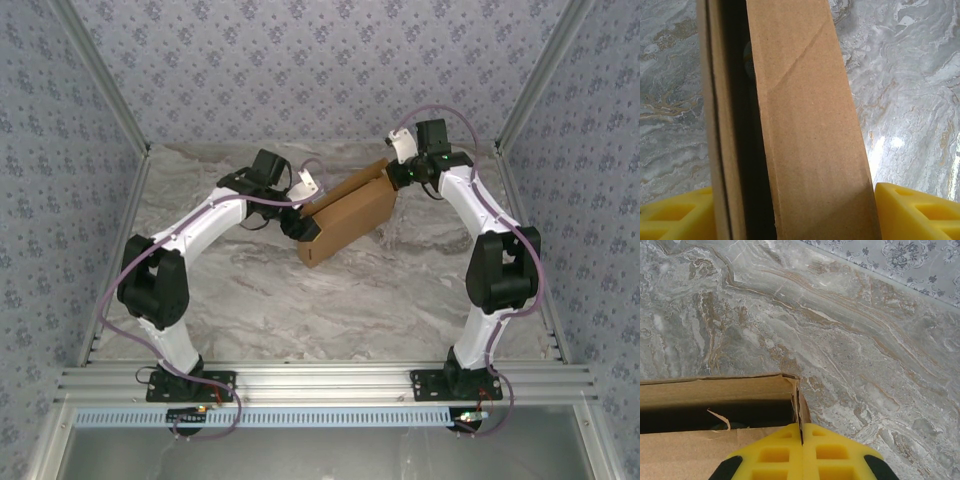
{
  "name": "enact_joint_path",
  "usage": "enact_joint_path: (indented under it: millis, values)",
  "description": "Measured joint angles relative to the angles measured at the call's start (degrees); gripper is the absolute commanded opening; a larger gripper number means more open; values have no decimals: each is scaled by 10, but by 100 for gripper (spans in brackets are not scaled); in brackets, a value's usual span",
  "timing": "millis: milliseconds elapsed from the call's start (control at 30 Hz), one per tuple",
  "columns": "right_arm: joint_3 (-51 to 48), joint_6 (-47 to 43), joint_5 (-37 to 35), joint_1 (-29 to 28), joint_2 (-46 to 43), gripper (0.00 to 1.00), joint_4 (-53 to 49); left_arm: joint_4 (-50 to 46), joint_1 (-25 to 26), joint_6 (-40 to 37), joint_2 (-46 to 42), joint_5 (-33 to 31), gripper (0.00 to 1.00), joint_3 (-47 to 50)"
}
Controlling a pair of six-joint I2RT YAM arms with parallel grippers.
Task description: Fold the paper box
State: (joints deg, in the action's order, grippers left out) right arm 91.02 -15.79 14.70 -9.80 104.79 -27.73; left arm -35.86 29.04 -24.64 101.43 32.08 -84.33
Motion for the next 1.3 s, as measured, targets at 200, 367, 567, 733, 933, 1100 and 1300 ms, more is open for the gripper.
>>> enact_joint_path:
  millis: [200,367,567,733,933,1100,1300]
  values:
    - [0,0,-2,0,0,6,0,0,0,2,0,1,76,0]
    - [-1,0,-4,0,0,6,1,0,1,2,0,-6,80,0]
    - [-2,2,-4,0,0,6,2,-17,14,3,10,-38,74,-12]
    - [-2,11,-5,0,-1,8,0,-22,20,3,12,-55,67,-19]
    - [4,27,-11,0,-1,9,-13,-30,23,2,15,-71,56,-25]
    - [19,45,-21,0,-1,9,-45,-43,23,0,25,-79,47,-43]
    - [36,64,-33,0,-1,9,-82,-47,24,-4,29,-82,43,-51]
